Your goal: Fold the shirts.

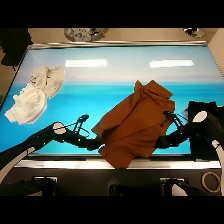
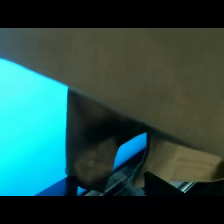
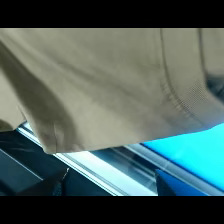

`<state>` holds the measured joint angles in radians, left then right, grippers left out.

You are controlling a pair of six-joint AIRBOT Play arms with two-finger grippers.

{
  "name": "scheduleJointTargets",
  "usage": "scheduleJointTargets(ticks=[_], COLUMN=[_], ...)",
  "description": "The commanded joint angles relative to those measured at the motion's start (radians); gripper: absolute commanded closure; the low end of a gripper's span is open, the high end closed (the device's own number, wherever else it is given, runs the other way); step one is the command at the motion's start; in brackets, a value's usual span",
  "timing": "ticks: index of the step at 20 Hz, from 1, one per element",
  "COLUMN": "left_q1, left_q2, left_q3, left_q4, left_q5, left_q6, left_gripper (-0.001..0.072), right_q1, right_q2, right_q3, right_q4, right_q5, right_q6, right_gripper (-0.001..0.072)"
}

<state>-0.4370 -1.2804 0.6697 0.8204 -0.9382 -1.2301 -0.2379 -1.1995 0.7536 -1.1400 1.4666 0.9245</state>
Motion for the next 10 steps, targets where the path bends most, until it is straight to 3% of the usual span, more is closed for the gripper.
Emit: scheduleJointTargets(ticks=[1, 4, 5, 10], left_q1=[-0.031, -0.03, -0.03, -0.03], left_q2=[-0.023, -0.023, -0.023, -0.018], left_q3=[-0.004, -0.004, -0.002, 0.006], left_q4=[-0.029, -0.029, -0.028, -0.028], left_q5=[0.095, 0.12, 0.119, 0.108], left_q6=[-0.001, -0.011, -0.011, -0.01], left_gripper=[0.0267, 0.0606, 0.0668, 0.0677], right_q1=[0.0, 0.0, 0.0, 0.0], right_q2=[0.004, 0.004, 0.004, 0.004], right_q3=[-0.076, -0.15, -0.175, -0.282], right_q4=[0.005, 0.031, 0.054, 0.208], right_q5=[-0.026, -0.084, -0.106, -0.21], right_q6=[-0.002, -0.002, -0.003, -0.025], right_gripper=[0.0089, 0.0088, 0.0087, 0.008])
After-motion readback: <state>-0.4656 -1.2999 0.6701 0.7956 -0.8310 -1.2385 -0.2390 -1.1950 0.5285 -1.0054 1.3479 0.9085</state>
